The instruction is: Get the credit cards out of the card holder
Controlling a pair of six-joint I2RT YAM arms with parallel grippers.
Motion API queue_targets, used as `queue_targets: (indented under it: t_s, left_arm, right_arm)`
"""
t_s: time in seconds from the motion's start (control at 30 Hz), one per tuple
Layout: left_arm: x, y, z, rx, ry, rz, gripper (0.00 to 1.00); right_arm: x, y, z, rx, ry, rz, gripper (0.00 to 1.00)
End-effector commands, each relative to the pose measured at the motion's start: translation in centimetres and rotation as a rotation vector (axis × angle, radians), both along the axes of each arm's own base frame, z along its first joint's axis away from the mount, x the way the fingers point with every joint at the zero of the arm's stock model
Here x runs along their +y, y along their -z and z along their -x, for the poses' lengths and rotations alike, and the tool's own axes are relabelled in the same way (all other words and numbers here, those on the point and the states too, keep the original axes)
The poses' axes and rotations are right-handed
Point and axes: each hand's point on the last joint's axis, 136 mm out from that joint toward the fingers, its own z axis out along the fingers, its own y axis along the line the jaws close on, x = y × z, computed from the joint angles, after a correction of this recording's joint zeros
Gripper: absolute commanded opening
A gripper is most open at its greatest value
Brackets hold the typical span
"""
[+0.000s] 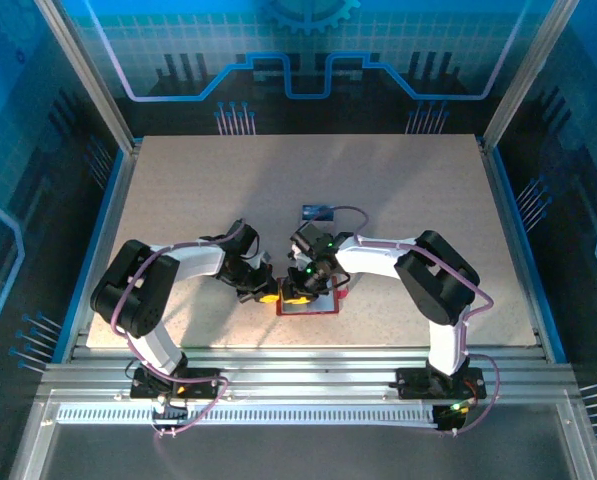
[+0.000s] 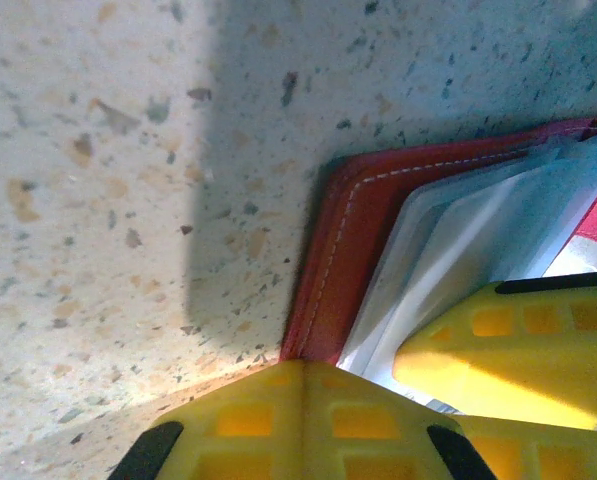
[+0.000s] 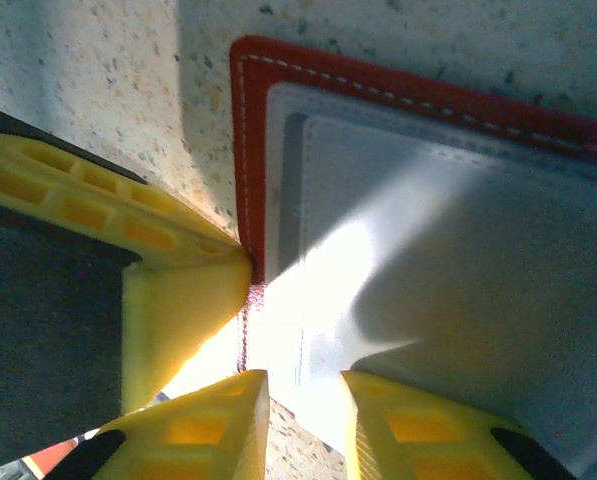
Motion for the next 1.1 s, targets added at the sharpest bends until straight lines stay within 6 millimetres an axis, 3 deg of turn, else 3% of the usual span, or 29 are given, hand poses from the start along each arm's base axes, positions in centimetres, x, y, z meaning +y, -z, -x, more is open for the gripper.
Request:
queue_targets:
  t_s: [0.0,0.6,1.07]
  left_arm:
    - [0.6,1.1,1.9,0.063,0.023,-0.027,0.00]
    - [0.5,1.1,1.9,0.065,0.027,-0.022,0.00]
    - [0.5,1.2,2.0,0.065,0.027,-0.022,0.00]
  right_arm:
    - [-1.3,0.7,0.9,0.011,-0.017,0.107,0.29]
    - [-3.9,-0.5,0.8,-0.090,-0.094,0.336,0.41]
    - [-4.6,-1.5,0.2,-0.148,-0.114,0.420,0.53]
